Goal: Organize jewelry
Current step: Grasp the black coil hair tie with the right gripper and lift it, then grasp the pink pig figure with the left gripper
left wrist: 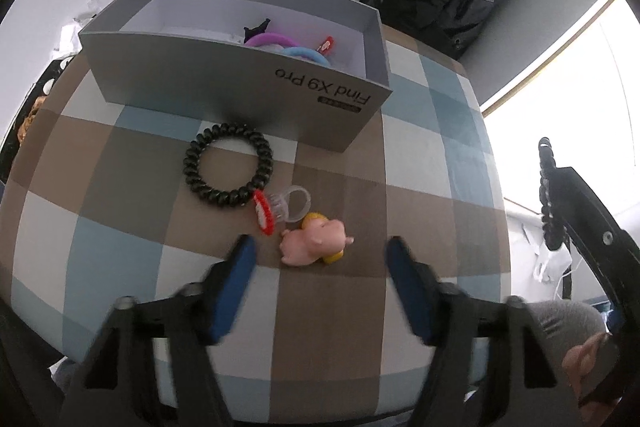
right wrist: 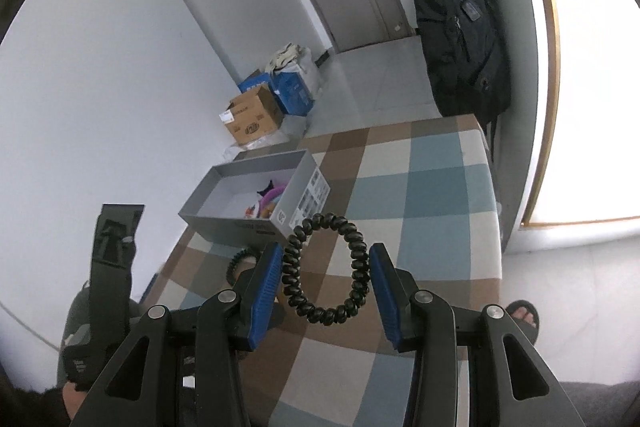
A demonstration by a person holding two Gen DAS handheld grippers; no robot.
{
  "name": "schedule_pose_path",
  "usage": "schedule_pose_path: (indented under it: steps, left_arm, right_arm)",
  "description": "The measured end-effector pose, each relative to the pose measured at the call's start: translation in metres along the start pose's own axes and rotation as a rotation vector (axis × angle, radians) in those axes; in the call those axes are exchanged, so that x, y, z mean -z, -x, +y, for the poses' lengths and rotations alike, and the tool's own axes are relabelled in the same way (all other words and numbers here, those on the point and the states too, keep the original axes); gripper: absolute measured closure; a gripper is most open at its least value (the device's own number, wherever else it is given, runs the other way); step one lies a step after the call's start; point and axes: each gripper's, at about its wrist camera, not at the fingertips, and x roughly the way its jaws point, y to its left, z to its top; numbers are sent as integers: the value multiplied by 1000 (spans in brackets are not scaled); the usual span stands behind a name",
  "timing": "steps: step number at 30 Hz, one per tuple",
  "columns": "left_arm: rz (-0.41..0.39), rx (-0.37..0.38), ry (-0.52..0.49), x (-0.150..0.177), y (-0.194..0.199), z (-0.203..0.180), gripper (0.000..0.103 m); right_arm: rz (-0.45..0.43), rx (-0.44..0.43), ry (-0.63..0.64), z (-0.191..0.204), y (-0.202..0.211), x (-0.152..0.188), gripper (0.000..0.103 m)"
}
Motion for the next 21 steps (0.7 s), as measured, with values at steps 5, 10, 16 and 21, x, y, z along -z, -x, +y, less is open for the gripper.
schedule_pose_path:
  steps: [5,10,16,21]
  left_arm:
    - [0,-39,-7,-3,-5,-6,71]
    - [5,-23,-22,2,-2,-4,71]
    - [19,2,-50,10,2,-7,71]
    - [-7,-11,-88,12,13,-4,71]
  right_arm:
    - [-6,4,10,-1,4,3,60]
    - [-19,-6,19,0,8,3,60]
    - [-19,-12,24,0,9,4,59]
    - [4,-10,47,4,5,9,59]
